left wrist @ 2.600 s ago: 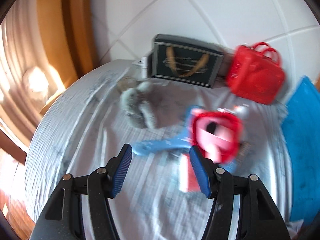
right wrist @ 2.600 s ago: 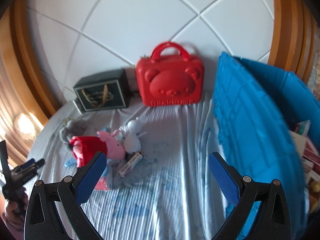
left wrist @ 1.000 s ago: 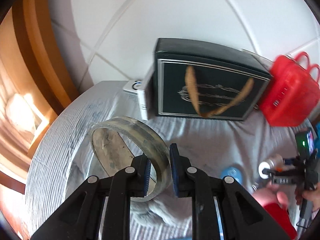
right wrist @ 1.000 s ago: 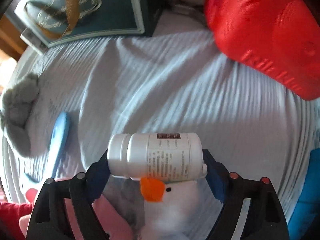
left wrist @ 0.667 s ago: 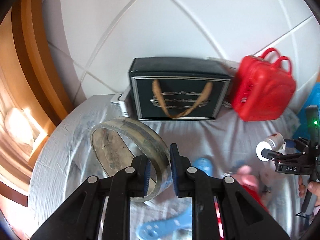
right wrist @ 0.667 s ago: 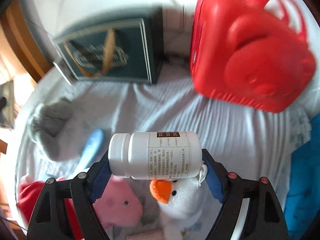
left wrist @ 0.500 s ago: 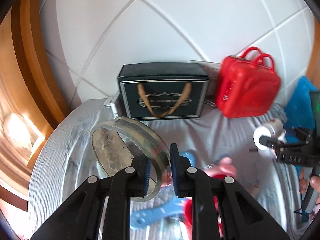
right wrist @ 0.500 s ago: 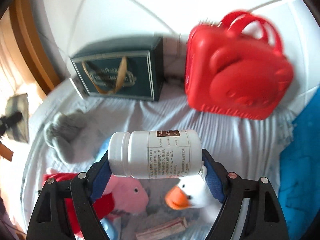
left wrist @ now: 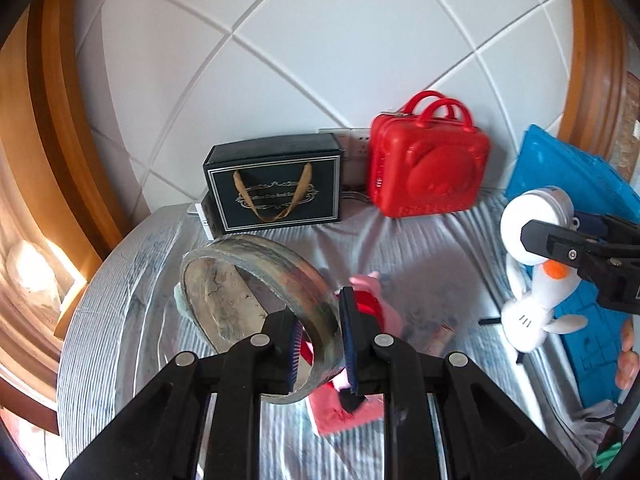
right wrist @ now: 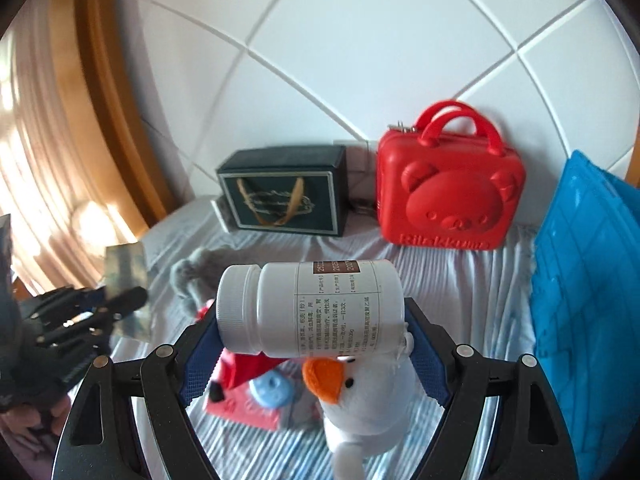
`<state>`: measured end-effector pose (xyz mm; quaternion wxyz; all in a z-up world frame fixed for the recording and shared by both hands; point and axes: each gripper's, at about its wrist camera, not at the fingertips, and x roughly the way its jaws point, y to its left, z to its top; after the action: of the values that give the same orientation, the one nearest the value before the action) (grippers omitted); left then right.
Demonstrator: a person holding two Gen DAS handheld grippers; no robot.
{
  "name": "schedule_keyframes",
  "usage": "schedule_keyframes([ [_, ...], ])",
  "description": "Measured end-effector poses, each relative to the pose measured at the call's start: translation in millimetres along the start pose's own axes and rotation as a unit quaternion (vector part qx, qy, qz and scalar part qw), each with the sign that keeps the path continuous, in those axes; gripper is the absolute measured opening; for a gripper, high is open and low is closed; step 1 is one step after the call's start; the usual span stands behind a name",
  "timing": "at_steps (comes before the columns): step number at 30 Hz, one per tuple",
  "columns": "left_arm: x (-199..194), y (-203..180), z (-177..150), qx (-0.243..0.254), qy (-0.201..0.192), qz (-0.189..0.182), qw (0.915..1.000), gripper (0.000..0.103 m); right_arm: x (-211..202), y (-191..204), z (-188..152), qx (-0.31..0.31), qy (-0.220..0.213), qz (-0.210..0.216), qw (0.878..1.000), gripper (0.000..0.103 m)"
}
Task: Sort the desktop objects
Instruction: 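Carry the clear jar and white pill bottle with both tools over the blue bin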
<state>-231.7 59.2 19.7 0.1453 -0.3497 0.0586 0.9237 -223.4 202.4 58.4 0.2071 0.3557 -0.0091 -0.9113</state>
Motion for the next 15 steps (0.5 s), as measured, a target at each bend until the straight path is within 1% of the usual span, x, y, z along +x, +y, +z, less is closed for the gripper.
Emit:
schedule_keyframes([
  [3, -12, -11, -11, -0.001, 0.001, -0.008, 1.0000, 0.018, -10, 3, -17, 0.005, 0.000, 0.011, 1.000, 0.083],
  [7, -22, -24, -29, 0.006, 0.013, -0.013, 0.9998, 0.018, -21, 3, -44, 0.015, -0.001, 0.026, 1.000, 0.083],
  [8, -24, -27, -32, 0.007, 0.015, -0.013, 0.9998, 0.018, -23, 3, -49, 0.033, -0.009, 0.015, 0.999, 0.083],
  [13, -32, -42, -43, 0.011, 0.021, -0.021, 0.9995, 0.018, -39, 0, -63, 0.044, -0.026, 0.026, 0.998, 0.083],
  [15, -38, -49, -43, 0.015, 0.019, -0.023, 0.9995, 0.018, -47, 0, -64, 0.042, -0.034, 0.023, 0.998, 0.084],
])
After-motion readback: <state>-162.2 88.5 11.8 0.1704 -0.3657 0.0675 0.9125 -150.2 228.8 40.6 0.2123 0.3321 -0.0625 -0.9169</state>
